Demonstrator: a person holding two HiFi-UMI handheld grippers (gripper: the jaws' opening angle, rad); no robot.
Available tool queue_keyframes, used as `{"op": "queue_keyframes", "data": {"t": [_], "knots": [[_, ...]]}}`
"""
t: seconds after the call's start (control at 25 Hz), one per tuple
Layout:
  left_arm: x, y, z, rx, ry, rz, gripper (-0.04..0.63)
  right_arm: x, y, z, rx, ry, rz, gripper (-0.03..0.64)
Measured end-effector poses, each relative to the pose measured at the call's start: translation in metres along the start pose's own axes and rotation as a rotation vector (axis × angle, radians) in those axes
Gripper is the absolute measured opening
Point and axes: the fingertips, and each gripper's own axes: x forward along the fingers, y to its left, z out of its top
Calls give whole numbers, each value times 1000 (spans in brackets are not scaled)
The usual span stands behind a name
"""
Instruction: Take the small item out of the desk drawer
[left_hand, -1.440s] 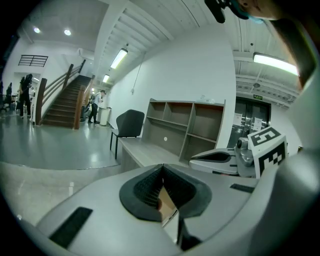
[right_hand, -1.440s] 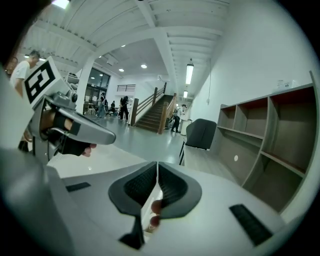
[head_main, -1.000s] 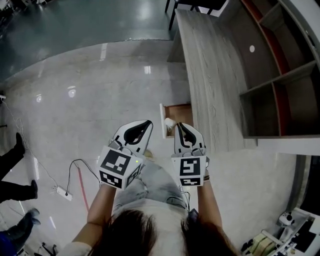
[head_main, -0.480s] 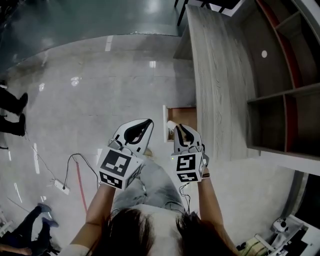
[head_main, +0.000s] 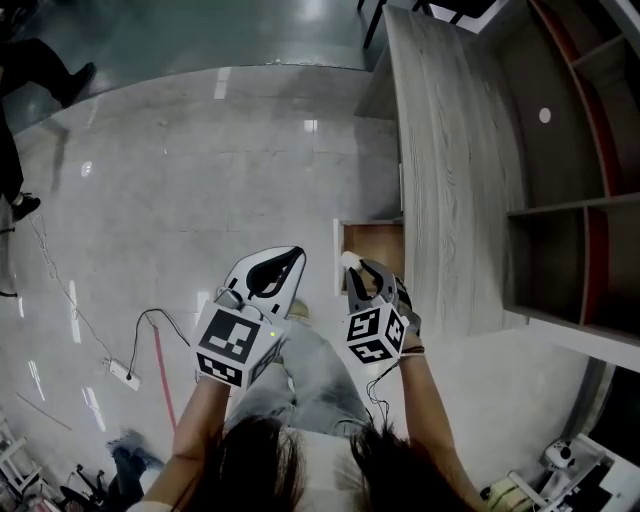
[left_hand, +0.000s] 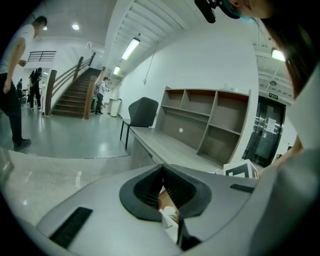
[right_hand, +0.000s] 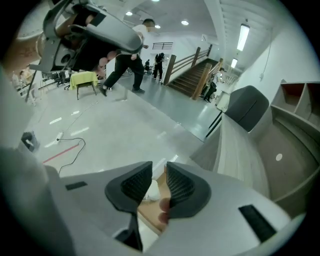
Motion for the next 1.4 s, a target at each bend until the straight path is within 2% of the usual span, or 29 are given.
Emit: {"op": "queue_keyframes", "data": {"t": [0.32, 1.04, 1.4], "knots": [[7, 21, -14, -6, 7, 10, 16, 38, 13, -19, -95, 86, 53, 107], [45, 34, -60, -49, 50, -15, 17, 107, 29, -79, -273, 274, 167, 196], [58, 44, -79, -69, 70, -12, 17, 138, 36, -104, -327, 349, 197, 198]]}}
